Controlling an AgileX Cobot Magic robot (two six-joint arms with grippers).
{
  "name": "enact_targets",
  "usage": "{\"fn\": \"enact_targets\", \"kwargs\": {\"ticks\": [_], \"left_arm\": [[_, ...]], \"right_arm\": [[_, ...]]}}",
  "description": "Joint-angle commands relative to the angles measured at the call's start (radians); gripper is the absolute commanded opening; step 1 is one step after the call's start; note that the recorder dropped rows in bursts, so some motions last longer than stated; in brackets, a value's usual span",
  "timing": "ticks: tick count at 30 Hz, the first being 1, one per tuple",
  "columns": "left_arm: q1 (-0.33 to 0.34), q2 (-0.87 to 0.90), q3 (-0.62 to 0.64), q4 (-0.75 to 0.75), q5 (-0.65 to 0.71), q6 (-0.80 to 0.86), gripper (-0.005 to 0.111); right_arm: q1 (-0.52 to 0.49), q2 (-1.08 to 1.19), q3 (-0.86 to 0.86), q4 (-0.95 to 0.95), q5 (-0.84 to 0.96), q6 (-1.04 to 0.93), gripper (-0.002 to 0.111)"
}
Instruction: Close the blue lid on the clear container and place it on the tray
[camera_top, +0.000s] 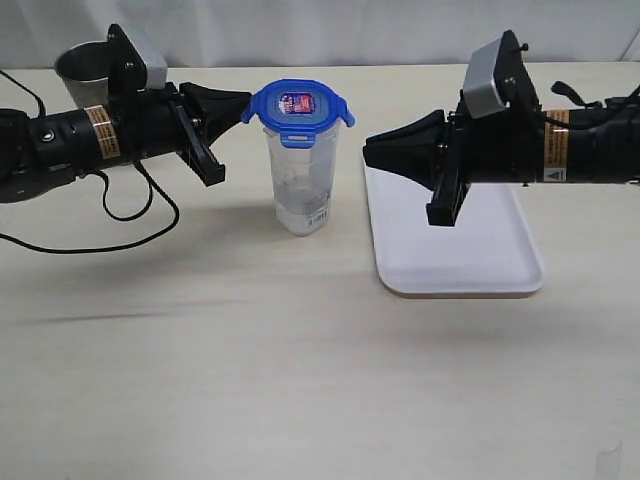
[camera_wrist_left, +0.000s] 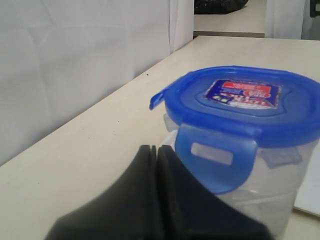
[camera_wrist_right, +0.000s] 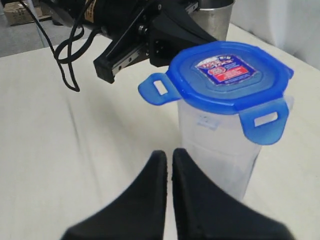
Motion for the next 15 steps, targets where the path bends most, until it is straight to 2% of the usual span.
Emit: {"fn": "enact_targets", "kwargs": {"ticks": [1,15], "left_arm": [[0.0,0.0,-0.001,0.005,-0.01,-0.013,0.0],[0.0,0.0,-0.001,0.082,-0.002,-0.058,0.0]], "right_arm": [[0.001,0.002,-0.031,0.004,0.005,0.008,0.004],[0.001,0.002,-0.041,0.033,0.058,-0.006,0.004]]}}
